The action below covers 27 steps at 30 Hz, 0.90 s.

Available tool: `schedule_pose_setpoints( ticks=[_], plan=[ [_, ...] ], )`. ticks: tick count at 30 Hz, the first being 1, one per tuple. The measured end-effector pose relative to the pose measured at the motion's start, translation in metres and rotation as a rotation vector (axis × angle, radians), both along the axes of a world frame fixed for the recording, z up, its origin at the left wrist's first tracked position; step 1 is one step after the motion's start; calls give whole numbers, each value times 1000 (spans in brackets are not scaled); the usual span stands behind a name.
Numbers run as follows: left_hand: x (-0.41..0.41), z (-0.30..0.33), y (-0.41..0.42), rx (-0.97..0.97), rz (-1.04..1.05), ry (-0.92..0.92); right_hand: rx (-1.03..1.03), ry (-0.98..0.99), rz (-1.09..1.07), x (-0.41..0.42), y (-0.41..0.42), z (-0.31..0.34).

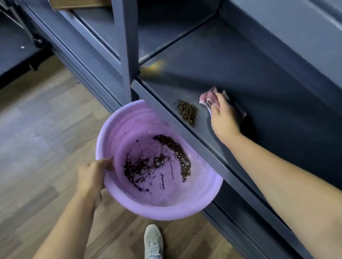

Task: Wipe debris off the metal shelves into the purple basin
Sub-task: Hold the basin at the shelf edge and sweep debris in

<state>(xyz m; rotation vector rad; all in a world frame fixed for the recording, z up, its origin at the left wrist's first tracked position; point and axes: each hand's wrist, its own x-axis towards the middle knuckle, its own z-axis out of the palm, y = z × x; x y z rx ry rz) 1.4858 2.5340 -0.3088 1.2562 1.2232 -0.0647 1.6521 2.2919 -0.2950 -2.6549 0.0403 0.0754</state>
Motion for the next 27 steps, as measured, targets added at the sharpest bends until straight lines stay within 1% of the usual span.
schedule_pose_setpoints(
  ticks=[2, 4, 6, 8, 12, 18, 20, 22, 25, 27],
  plan=[
    [4, 0, 0, 9, 7, 11, 94, -16, 104, 7, 11, -3],
    [9, 0, 0, 4, 5, 13, 166, 21, 206, 13, 24, -5],
    [13, 2, 1, 4, 0, 20, 134, 69, 283, 12, 35, -3],
    [17, 4, 1, 8, -14, 27, 114, 62, 337, 3, 44, 0],
    [24, 8, 0, 8, -54, 33, 181, 20, 425, -23, 59, -5],
    [26, 10, -3, -6, -99, 34, 296, 79, 619, -72, 72, -12],
    [27, 10, -4, -12, -103, 33, 280, 29, 606, -78, 68, -11],
    [27, 9, -5, -16, -115, 27, 242, -78, 561, -73, 58, -1],
    [27, 6, -7, -17, -142, 23, 91, -256, 532, -56, 34, 22],
    [27, 5, -9, -18, -146, 23, 12, -196, 481, -41, 18, 32]
  ],
)
